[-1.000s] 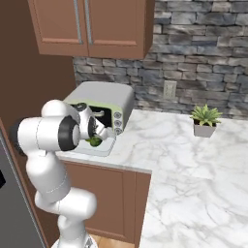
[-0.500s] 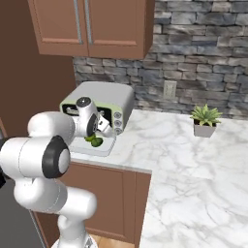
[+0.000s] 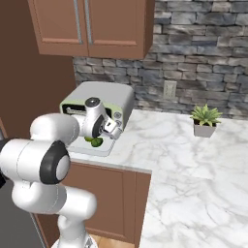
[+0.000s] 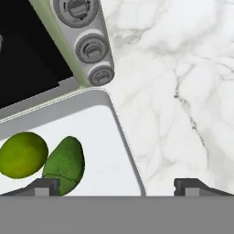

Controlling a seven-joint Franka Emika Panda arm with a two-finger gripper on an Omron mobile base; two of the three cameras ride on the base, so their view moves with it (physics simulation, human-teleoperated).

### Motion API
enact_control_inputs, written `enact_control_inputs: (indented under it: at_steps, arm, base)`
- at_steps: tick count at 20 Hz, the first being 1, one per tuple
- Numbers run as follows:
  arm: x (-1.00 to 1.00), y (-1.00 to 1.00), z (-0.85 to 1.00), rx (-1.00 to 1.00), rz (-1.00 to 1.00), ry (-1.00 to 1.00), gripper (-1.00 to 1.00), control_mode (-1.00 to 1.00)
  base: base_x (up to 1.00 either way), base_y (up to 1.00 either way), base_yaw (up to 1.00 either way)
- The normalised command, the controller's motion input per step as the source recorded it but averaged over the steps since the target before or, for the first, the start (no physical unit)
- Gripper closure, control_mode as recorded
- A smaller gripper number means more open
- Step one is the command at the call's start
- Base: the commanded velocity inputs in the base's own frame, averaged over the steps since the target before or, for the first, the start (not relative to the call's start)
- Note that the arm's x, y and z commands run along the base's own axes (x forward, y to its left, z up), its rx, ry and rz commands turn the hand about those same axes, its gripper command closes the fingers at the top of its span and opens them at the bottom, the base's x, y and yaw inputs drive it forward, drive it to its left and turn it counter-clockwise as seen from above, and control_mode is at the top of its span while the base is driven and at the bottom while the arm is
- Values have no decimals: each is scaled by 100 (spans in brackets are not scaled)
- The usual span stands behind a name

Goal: Take the avocado and lime out of the freezer and place them in the tupperware container on the counter. Then put the tupperware containing the vegetables back in the freezer.

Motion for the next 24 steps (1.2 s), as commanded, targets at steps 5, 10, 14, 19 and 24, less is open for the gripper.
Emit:
enact_control_inputs:
  at_steps: [5,10,14,19,24]
  arm:
    - [0,-12,-21,0,1,7,-100,-100]
    - [0,-2,-35,0,2,6,-100,-100]
    - [0,0,-36,0,2,0,-100,-100]
    - [0,0,-34,0,3,0,-100,-100]
    - [6,0,-32,0,3,0,-100,-100]
  base:
    - [0,0,0]
    - [0,0,0]
    - [0,0,0]
    - [0,0,0]
    - [0,0,0]
